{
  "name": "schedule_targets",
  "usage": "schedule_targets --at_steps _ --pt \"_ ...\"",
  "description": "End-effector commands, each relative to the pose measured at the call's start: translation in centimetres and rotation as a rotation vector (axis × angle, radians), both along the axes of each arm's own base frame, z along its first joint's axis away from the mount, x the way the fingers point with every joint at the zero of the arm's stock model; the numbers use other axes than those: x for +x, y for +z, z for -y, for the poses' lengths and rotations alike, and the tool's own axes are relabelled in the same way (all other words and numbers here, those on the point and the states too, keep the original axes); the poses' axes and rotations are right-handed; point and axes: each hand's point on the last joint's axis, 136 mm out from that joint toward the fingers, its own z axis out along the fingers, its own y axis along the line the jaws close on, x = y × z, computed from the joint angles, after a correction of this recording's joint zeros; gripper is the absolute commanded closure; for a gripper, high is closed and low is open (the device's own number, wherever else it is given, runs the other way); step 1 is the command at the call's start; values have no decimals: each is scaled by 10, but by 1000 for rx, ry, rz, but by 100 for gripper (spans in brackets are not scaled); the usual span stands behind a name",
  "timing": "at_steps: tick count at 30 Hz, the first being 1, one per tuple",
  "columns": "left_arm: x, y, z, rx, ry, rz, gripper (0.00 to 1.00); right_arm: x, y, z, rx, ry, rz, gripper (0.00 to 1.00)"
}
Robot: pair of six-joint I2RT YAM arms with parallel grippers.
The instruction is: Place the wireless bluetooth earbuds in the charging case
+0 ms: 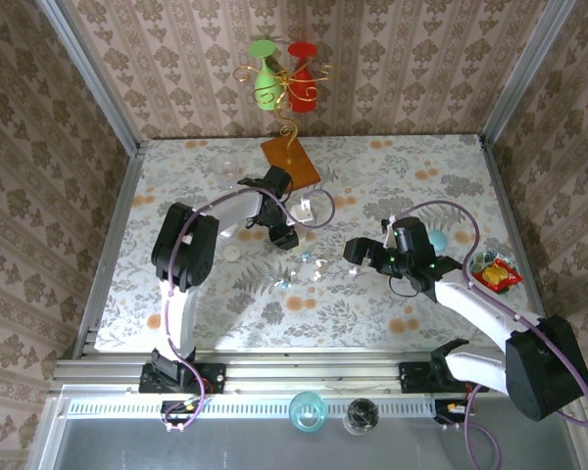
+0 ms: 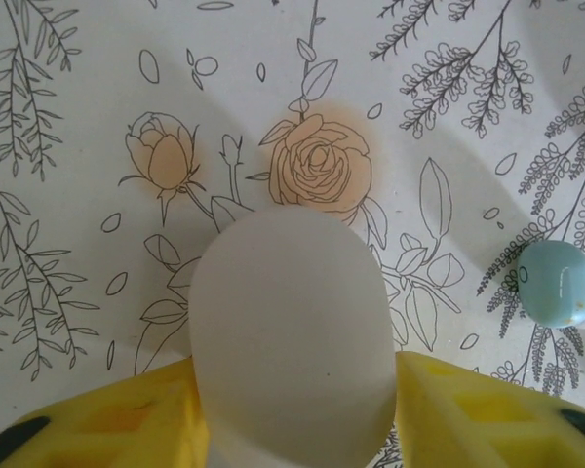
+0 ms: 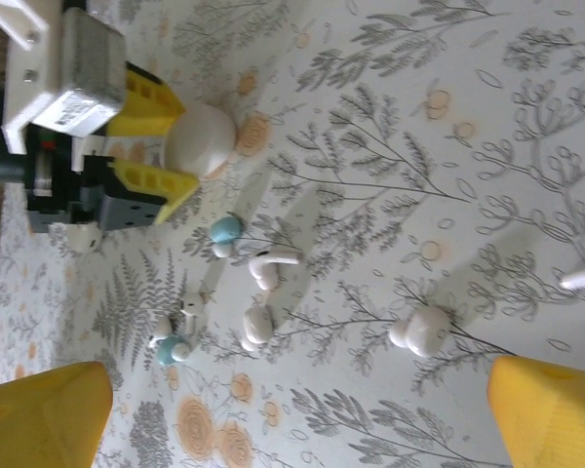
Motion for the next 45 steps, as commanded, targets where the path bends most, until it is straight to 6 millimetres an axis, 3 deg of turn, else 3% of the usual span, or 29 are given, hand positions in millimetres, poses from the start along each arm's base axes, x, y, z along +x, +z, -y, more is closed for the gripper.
schedule_targets --at_steps 1,7,13,17,24,30,34,41,45 --pt "-6 11 8 -31 -36 -8 55 -4 -5 14 -68 -47 -1 0" --pt "-5 33 10 -95 -48 68 57 0 6 24 2 -112 39 0" --pt "-9 73 14 -212 -56 167 58 4 27 24 184 -123 51 3" --pt "-21 103 21 -312 -93 227 57 7 43 13 283 -74 61 5" --pt "-46 144 39 -503 -172 340 58 16 75 -26 517 76 55 5" --pt "-66 153 47 -557 -224 331 58 17 90 -64 560 220 58 7" --pt "-82 157 55 -597 -279 300 58 21 94 -77 562 245 56 11" --pt "-97 159 60 -624 -308 254 58 29 96 -85 559 264 52 43" --pt "-99 158 62 -624 -315 252 58 28 92 -86 556 265 39 48"
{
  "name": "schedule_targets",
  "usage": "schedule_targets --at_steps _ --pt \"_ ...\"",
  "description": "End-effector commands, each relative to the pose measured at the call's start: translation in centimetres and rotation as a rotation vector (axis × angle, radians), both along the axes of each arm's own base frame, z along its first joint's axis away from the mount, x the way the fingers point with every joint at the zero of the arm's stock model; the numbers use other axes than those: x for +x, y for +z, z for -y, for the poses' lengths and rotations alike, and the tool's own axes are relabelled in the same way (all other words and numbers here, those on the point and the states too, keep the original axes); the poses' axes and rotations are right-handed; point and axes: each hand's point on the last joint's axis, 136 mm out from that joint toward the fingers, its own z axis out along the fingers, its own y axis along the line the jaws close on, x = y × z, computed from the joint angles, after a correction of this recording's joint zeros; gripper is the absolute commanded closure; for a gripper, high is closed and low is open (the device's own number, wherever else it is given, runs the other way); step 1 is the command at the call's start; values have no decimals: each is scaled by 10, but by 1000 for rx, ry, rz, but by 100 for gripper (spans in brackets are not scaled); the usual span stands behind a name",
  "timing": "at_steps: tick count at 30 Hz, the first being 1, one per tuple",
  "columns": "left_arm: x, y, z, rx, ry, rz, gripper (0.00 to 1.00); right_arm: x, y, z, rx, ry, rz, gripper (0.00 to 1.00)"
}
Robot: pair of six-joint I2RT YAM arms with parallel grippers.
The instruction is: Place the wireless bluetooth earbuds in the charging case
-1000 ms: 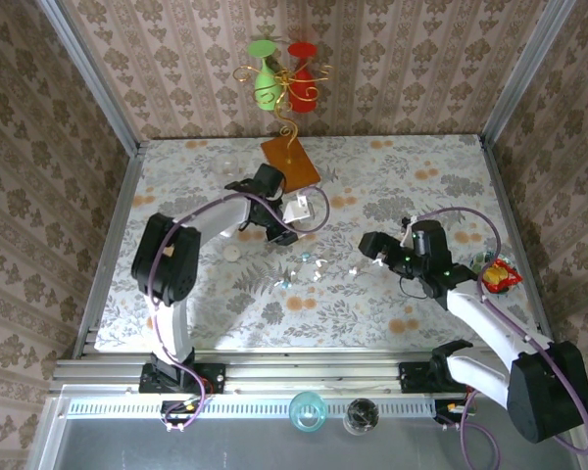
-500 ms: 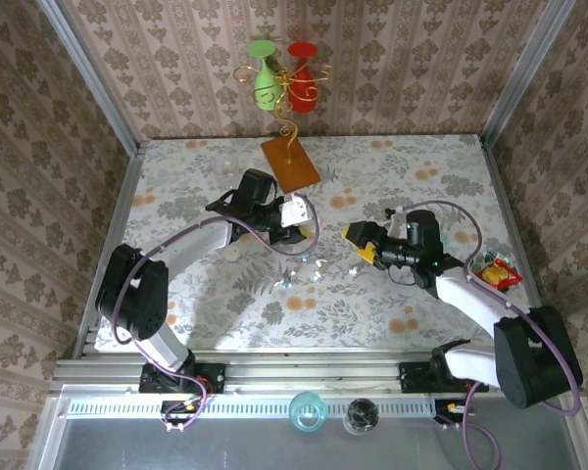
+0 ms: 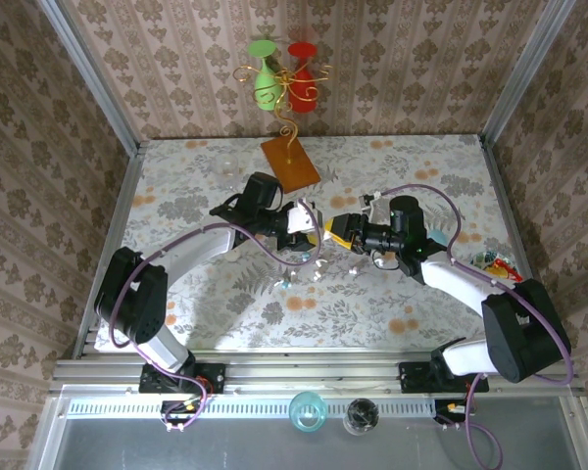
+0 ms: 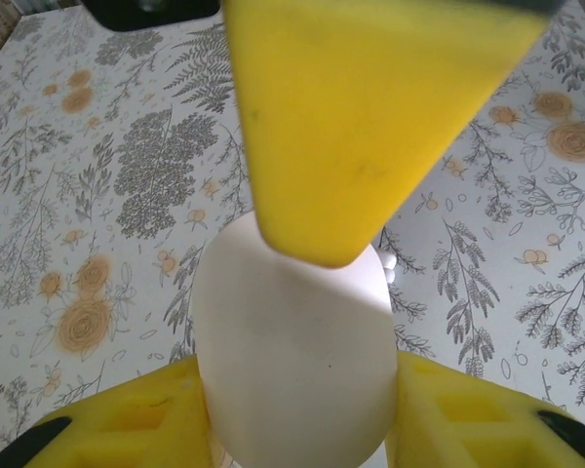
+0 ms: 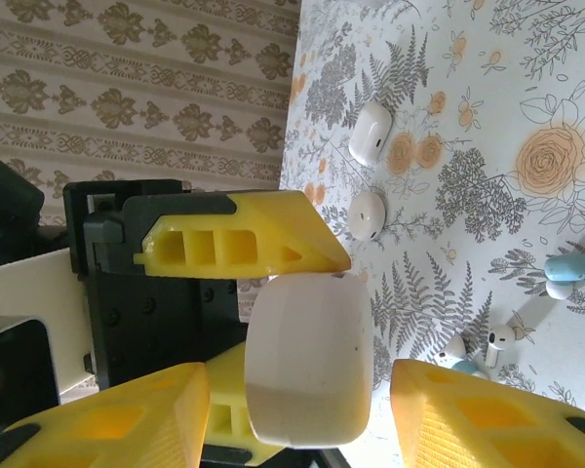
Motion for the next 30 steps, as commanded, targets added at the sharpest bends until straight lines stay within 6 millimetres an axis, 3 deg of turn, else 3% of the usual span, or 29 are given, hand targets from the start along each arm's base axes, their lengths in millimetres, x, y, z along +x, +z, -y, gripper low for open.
schedule_targets --at_steps 1,10,14,15,18,21,26,30 --pt "-13 12 3 -38 -40 -7 58 -1 11 -7 15 40 27 50" --pt "-18 12 3 -47 -57 -1 57 -7 1 -3 0 27 -6 68" --pt "-18 19 2 -82 -44 20 49 -9 1 -1 12 18 -12 75" --pt "-17 22 2 -99 -35 27 46 -9 3 0 18 14 -11 75" --pt "-18 36 -1 -201 -17 33 22 -6 9 1 51 8 -13 76" --pt "-18 59 -9 -359 2 36 10 -3 23 0 109 20 -7 76" --pt "-10 93 -31 -624 67 57 5 2 45 1 226 41 -6 77" --pt "0 102 -47 -747 85 19 4 11 57 -2 344 55 -33 79"
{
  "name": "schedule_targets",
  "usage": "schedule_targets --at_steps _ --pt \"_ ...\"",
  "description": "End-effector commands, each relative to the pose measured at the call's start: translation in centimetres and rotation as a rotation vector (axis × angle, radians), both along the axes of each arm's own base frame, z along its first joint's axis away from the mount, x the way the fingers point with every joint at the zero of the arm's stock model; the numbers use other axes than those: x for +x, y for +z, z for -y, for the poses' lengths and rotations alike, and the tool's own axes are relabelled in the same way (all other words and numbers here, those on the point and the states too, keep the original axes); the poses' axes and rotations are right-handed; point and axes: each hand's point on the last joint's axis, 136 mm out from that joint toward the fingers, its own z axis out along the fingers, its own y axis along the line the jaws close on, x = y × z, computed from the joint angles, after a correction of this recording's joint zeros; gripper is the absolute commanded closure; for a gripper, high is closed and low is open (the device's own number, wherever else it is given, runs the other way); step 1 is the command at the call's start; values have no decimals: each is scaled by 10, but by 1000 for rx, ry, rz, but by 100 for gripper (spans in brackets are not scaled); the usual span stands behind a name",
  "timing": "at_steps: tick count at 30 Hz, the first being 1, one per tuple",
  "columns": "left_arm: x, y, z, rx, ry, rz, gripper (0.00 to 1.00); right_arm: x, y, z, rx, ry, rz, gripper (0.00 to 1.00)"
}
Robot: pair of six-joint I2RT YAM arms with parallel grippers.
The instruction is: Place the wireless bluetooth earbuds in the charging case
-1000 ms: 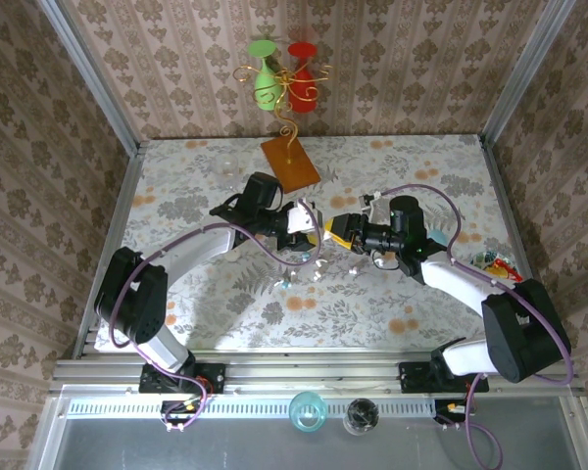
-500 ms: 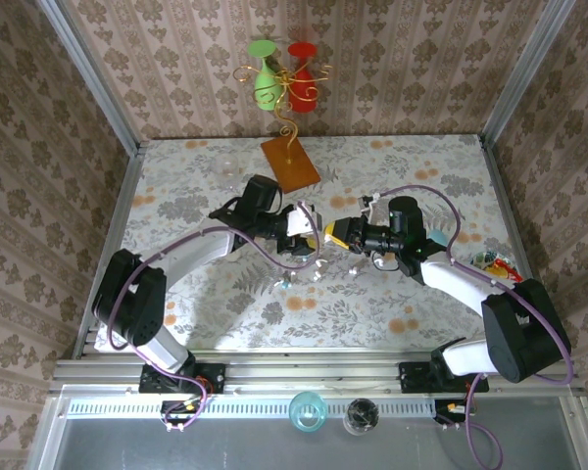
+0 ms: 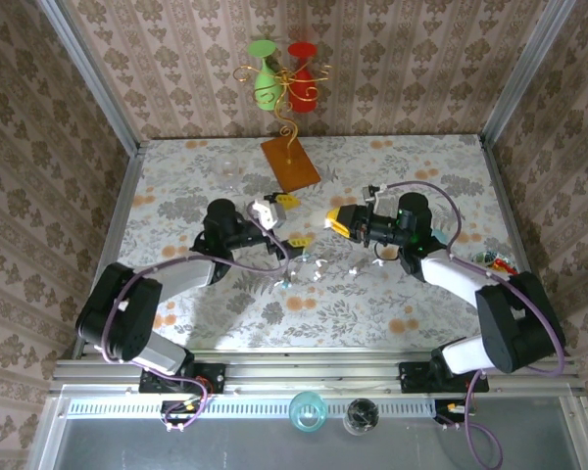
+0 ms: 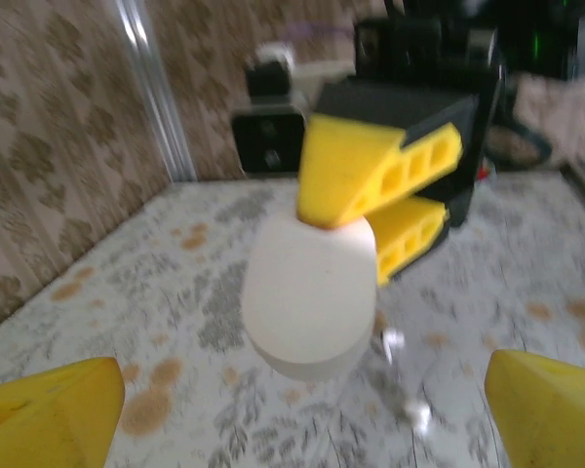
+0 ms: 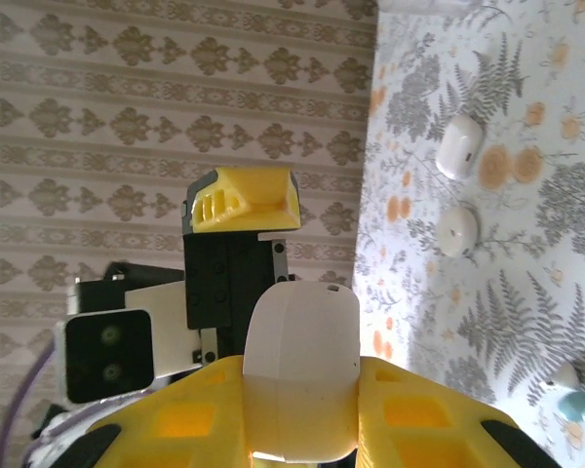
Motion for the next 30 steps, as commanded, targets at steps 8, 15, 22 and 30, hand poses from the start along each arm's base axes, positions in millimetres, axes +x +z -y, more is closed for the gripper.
schedule_targets --at_steps 8,15,22,30 --pt "-4 50 -1 -195 -64 73 0 6 51 -6 299 48 2 85" --pt "-4 58 4 -215 -79 44 0 2 72 -13 327 76 26 85" --pt "1 68 8 -234 -92 28 2 -6 104 -22 366 107 77 85" --pt "-1 78 14 -245 -128 28 24 -6 117 -23 386 107 93 85"
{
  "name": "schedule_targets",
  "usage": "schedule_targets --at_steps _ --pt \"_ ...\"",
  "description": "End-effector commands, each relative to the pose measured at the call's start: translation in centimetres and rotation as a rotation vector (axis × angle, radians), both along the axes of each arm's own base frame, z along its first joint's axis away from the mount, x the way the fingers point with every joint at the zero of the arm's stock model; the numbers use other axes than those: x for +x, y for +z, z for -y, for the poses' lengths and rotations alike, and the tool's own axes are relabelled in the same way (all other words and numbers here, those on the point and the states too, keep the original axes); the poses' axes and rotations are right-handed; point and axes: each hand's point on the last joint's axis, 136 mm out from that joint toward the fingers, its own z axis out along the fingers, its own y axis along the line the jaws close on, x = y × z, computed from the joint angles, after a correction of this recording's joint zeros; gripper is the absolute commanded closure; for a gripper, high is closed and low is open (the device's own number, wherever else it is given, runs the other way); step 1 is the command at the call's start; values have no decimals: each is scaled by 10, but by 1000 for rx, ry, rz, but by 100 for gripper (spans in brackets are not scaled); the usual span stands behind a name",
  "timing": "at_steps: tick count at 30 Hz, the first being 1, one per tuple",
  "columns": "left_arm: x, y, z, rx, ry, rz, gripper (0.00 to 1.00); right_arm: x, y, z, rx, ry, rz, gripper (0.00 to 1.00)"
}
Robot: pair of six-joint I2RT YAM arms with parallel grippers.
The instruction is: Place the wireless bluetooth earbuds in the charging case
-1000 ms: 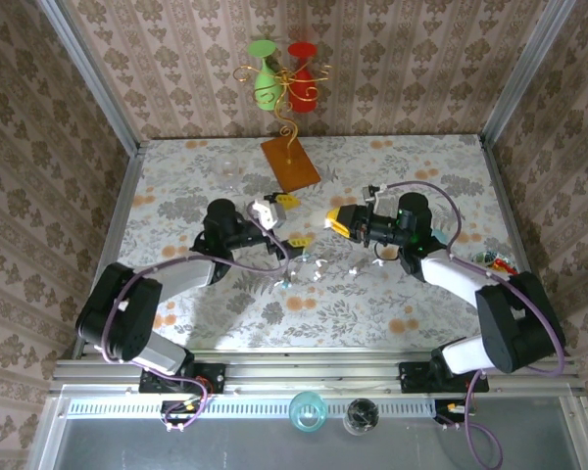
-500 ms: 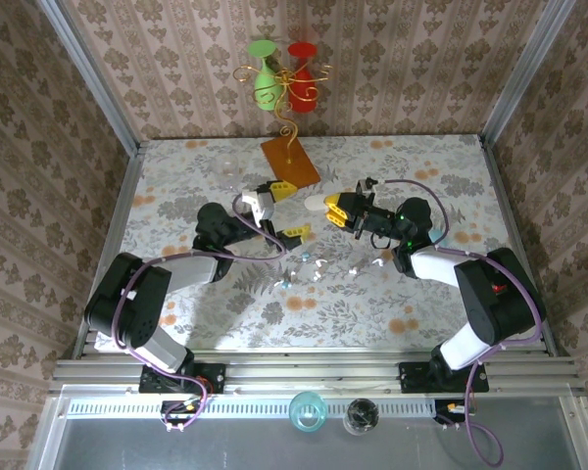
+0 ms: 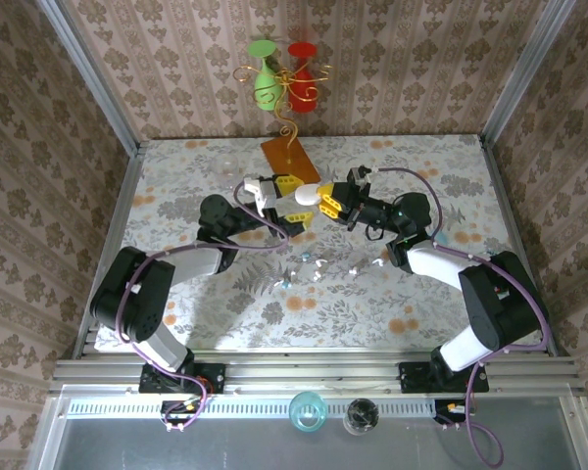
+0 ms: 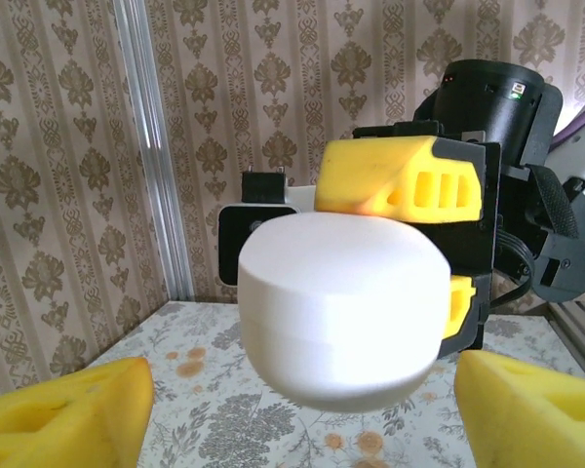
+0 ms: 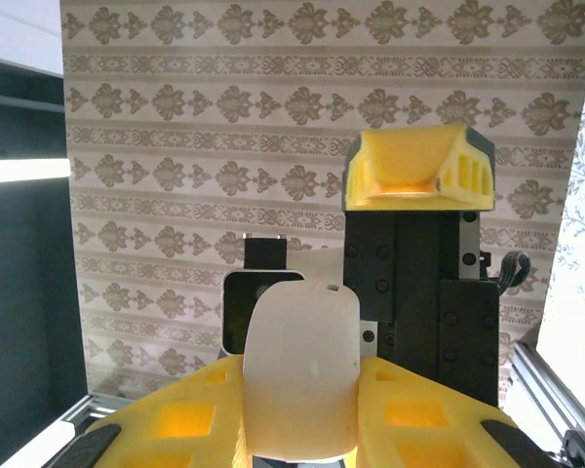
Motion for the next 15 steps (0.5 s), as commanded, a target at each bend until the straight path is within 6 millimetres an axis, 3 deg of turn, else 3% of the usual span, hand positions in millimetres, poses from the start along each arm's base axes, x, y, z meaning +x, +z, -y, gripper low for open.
schedule_targets --at_steps 1,15 --pt "-9 18 5 -28 -52 42 27 -5 29 2 44 -9 76 85" --pt "-12 17 8 -21 -91 23 51 -3 20 -1 35 -3 58 85"
